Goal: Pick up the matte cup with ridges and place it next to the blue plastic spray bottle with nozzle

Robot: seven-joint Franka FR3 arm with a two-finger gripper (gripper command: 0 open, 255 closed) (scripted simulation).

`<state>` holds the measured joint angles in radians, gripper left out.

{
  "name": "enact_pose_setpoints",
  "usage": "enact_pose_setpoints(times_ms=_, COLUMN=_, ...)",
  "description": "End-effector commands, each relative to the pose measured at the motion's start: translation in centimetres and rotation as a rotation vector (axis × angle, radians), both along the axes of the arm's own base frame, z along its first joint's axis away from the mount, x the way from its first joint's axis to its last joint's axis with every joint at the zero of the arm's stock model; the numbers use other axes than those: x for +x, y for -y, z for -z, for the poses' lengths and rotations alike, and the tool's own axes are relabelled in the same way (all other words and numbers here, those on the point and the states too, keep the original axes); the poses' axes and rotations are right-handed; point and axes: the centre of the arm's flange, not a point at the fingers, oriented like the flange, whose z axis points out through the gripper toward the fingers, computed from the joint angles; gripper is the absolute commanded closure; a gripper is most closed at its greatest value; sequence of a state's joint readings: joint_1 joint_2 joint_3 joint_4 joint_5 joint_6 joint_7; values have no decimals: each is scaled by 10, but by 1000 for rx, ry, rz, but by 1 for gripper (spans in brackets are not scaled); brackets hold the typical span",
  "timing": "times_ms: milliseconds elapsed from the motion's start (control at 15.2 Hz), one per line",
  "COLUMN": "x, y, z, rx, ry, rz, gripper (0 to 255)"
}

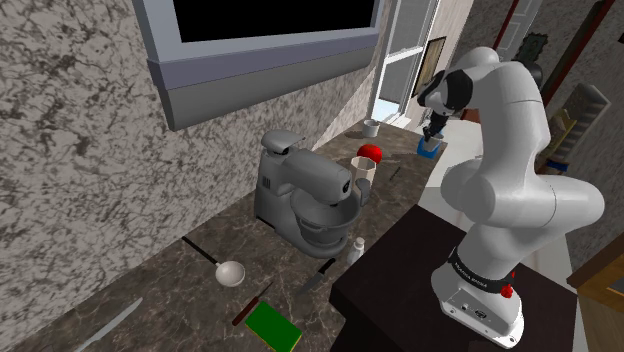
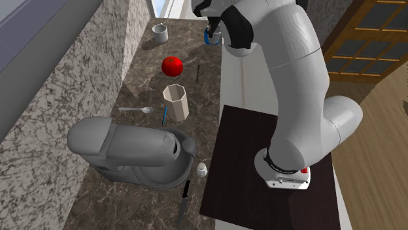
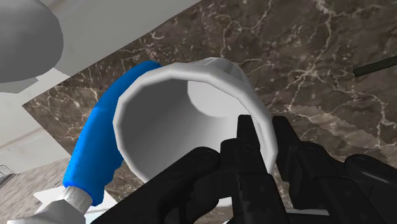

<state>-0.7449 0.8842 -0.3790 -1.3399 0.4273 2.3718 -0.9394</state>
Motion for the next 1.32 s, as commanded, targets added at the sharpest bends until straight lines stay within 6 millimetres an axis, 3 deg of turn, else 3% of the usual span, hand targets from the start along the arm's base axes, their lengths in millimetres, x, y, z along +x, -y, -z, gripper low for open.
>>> enact_pose_setpoints(times_ms=0, x=0, y=0, z=9, rx=-1, ry=0, rz=0, gripper=255)
enact_pose_setpoints(times_ms=924, x=0, y=0, z=83, rx=-1, ry=0, rz=0, gripper=255)
enact_pose_setpoints(times_ms=1254, x=0, y=0, z=87, rx=-1, ry=0, rz=0, gripper=255)
